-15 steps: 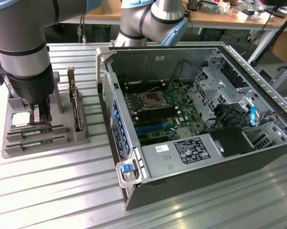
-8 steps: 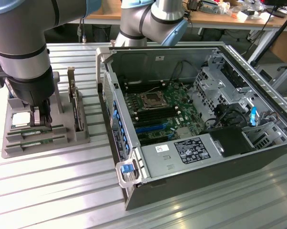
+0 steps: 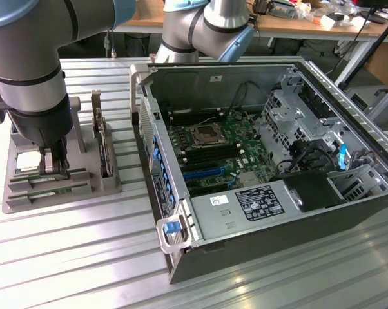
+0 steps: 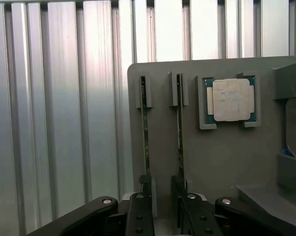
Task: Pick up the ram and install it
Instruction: 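Pick up the ram and move it above insertion slot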
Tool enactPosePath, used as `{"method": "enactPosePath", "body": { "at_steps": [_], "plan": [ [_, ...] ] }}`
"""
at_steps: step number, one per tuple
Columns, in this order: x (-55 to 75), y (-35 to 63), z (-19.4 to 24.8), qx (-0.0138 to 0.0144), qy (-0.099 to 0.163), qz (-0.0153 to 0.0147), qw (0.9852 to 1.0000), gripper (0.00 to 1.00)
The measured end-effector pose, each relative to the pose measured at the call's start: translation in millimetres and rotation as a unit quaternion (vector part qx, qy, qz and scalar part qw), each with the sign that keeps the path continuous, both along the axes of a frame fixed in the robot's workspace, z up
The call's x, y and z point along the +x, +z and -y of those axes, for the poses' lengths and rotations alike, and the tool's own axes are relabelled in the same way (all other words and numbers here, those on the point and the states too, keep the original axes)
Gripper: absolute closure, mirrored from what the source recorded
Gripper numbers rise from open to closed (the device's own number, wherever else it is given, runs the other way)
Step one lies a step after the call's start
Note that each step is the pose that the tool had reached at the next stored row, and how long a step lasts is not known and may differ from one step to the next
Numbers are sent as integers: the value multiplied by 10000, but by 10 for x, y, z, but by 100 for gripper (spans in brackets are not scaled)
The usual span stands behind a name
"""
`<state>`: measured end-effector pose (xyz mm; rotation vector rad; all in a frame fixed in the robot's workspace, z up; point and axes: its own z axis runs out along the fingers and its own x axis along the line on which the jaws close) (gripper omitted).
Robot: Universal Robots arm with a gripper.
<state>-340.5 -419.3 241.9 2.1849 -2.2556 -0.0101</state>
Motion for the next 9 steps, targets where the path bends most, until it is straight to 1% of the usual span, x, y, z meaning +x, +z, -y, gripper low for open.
{"method": "enactPosePath", "body": {
  "at_steps": [9],
  "plan": [
    [-76, -79, 53, -3, 35, 0, 10000, 70]
  ]
}}
